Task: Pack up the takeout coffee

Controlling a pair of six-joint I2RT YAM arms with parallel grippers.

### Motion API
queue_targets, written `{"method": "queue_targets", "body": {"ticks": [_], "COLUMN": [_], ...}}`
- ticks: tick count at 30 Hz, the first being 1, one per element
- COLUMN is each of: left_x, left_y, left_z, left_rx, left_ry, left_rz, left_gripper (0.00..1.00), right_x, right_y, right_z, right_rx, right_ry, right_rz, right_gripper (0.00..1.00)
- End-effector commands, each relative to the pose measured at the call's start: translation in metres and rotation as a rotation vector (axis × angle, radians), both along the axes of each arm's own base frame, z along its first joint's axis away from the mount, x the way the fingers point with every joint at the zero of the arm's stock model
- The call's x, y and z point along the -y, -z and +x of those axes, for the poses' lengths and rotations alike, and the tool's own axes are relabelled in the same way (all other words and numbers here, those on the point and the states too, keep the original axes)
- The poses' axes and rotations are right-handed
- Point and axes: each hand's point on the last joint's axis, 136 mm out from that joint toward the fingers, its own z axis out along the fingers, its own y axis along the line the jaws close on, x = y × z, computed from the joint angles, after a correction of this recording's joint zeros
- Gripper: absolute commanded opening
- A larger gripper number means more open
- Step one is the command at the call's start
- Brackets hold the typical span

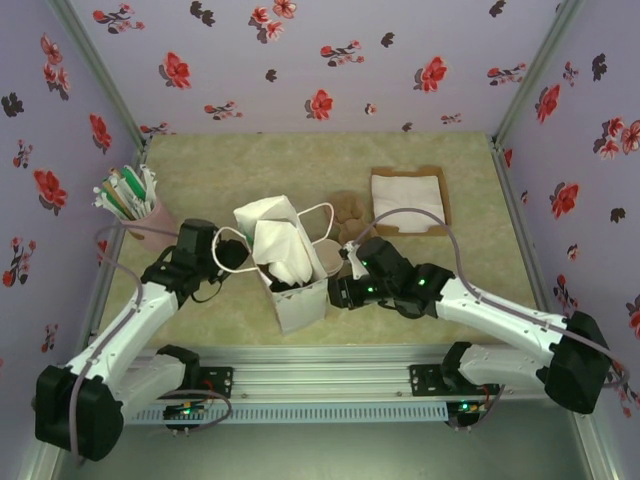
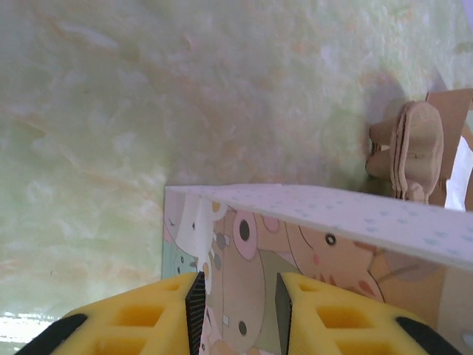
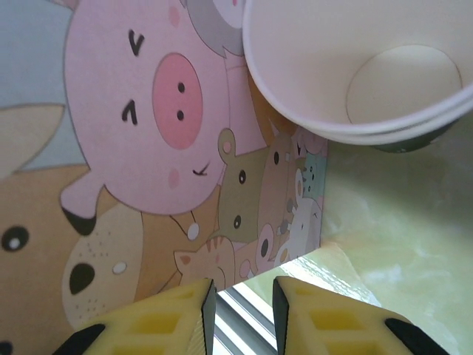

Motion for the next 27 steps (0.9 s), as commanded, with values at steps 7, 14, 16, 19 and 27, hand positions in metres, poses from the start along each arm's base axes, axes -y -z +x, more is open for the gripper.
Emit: {"method": "queue_targets", "body": {"ticks": [7, 14, 16, 19, 27], "left_x": [0.004, 0.009, 0.008, 0.005, -0.021], "left_y": [-0.021, -0.023, -0.023, -0.027, -0.041], "left_z": [0.039, 0.063, 0.070, 0.077, 0.063], "left_rx": [0.091, 0.108, 0.114, 0.120, 0.139], "left_ry": [0.028, 0.031, 0.030, 0.028, -0.006], "left_rz": [-0.019, -0.042, -0.041, -0.045, -0.019], "left_gripper": [0.32, 0.31, 0.32, 0.32, 0.44], "right_x": [-0.036, -0.052, -0.055, -0.054, -0.018], "right_y": [-0.023, -0.020, -0.019, -0.020, -0.035], "right_z": [0.016, 0.024, 0.026, 0.029, 0.030], "right_rx": [0.065, 0.070, 0.073, 0.082, 0.156], "right_ry": [-0.001, 0.014, 0.017, 0.029, 0.098], "right_rz": [0.072, 0.072, 0.067, 0.052, -0.018], "right_gripper": [0.29, 0.29, 0.29, 0.30, 0.37]}}
